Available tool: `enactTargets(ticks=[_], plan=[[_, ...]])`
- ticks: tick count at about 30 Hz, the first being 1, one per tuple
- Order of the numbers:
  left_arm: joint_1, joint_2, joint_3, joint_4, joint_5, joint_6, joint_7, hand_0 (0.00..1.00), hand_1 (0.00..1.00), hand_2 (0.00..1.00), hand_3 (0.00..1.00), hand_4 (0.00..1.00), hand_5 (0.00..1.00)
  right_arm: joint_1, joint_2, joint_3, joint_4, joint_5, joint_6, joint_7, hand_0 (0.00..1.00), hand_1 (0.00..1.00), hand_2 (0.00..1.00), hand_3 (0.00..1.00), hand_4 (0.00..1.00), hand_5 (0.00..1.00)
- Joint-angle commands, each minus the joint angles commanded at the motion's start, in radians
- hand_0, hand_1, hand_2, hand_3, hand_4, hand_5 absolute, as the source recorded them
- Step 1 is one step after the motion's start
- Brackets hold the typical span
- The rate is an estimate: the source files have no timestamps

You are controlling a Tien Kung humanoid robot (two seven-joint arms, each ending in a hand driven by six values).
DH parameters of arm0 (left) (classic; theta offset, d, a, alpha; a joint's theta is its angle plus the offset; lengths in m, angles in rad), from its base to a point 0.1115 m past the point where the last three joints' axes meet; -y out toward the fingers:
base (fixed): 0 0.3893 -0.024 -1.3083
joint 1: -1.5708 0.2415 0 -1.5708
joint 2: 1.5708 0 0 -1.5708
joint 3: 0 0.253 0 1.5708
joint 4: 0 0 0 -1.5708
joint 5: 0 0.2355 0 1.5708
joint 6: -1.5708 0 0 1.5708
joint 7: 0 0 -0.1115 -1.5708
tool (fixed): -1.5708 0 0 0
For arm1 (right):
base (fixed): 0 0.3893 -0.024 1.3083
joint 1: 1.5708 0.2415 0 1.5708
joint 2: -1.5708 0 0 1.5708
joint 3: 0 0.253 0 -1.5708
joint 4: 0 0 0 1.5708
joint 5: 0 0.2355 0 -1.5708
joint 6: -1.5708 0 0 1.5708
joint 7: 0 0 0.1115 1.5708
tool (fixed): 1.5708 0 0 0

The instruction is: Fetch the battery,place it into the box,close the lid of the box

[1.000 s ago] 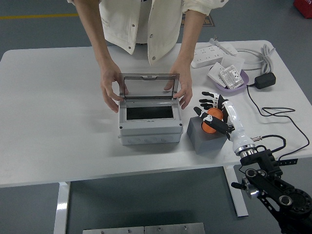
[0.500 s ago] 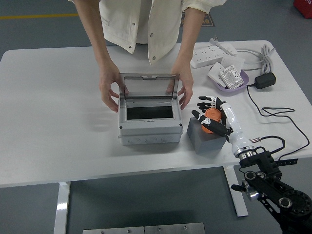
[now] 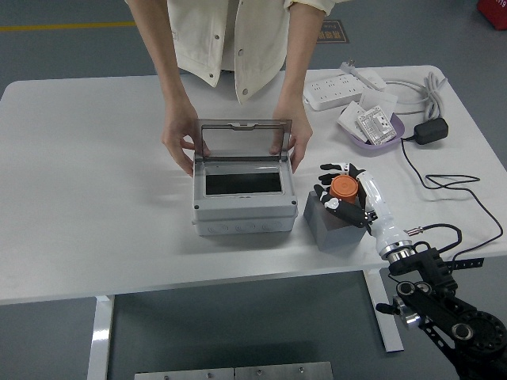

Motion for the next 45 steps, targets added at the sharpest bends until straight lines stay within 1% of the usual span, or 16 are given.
enactTargets(ticks=[5,6,11,12,17,18,23,24,29,30,35,36,41,42,45], plan=[[0.0,-0.002,0.0,0.0,0.0,0.0,0.0,0.604,0.744,0.564,0.536,0.161,0.002,0.002,0.0,-0.003,-0.007,0.06,0.012,0.012,0.53,0.585,0.564,0.656,0.683,0.191],[0.0,-0.002,0.001,0.0,-0.001,0.0,0.0,0.601,0.745,0.565,0.536,0.16,0.002,0.003,0.0,-0.003,-0.008,0.074,0.014,0.016,0.542,0.578,0.552,0.637,0.616,0.188],[0.001,-0.001,0.004,0.0,-0.003,0.0,-0.001,0.601,0.745,0.565,0.536,0.16,0.002,0.007,0.001,-0.007,-0.008,0.121,0.016,0.033,0.542,0.578,0.552,0.637,0.616,0.188],[0.001,-0.001,0.005,0.0,-0.004,0.0,-0.001,0.6,0.744,0.565,0.535,0.159,0.002,0.008,0.001,-0.008,-0.009,0.134,0.016,0.037,0.57,0.544,0.512,0.569,0.389,0.173],[0.0,-0.001,0.012,0.0,-0.011,0.0,-0.002,0.6,0.744,0.565,0.535,0.159,0.002,0.009,0.003,-0.012,-0.011,0.176,0.017,0.047,0.57,0.544,0.512,0.569,0.389,0.173],[0.0,-0.001,0.014,0.0,-0.013,0.0,-0.002,0.599,0.744,0.567,0.536,0.161,0.002,0.008,0.003,-0.013,-0.011,0.181,0.016,0.048,0.561,0.515,0.477,0.512,0.336,0.199],[-0.001,0.0,0.014,0.0,-0.012,-0.001,-0.002,0.599,0.744,0.567,0.536,0.161,0.002,0.008,0.004,-0.017,-0.011,0.19,0.013,0.049,0.561,0.515,0.477,0.512,0.336,0.199],[-0.001,0.0,0.013,0.0,-0.011,-0.001,-0.002,0.597,0.745,0.567,0.536,0.16,0.002,0.008,0.004,-0.019,-0.011,0.19,0.012,0.049,0.541,0.5,0.455,0.484,0.301,0.173],[-0.003,0.001,0.016,0.0,-0.013,-0.001,-0.003,0.597,0.745,0.567,0.536,0.16,0.002,0.01,0.004,-0.026,-0.007,0.182,0.003,0.048,0.541,0.5,0.455,0.484,0.301,0.173],[-0.004,0.001,0.016,0.0,-0.013,0.0,-0.004,0.597,0.744,0.568,0.537,0.163,0.002,0.011,0.004,-0.026,-0.005,0.18,0.001,0.048,0.534,0.496,0.446,0.468,0.286,0.149],[-0.003,0.0,0.011,0.0,-0.009,0.001,-0.006,0.597,0.744,0.568,0.537,0.163,0.002,0.011,0.004,-0.029,0.002,0.169,-0.014,0.047,0.534,0.496,0.446,0.468,0.286,0.149],[-0.003,0.0,0.012,0.0,-0.01,0.002,-0.007,0.598,0.744,0.568,0.537,0.167,0.002,0.011,0.004,-0.03,0.004,0.166,-0.017,0.046,0.506,0.487,0.432,0.446,0.165,0.07],[-0.003,0.001,0.012,0.0,-0.012,0.006,-0.013,0.598,0.744,0.568,0.537,0.167,0.002,0.011,0.003,-0.031,0.017,0.143,-0.034,0.042,0.506,0.487,0.432,0.446,0.165,0.07],[-0.003,0.001,0.011,0.0,-0.012,0.006,-0.014,0.601,0.744,0.569,0.538,0.172,0.002,0.011,0.002,-0.031,0.021,0.138,-0.036,0.041,0.468,0.464,0.405,0.395,0.002,0.022],[-0.003,0.0,0.008,0.0,-0.01,0.007,-0.015,0.601,0.744,0.569,0.538,0.172,0.002,0.012,0.0,-0.03,0.033,0.126,-0.044,0.039,0.468,0.464,0.405,0.395,0.002,0.022]])
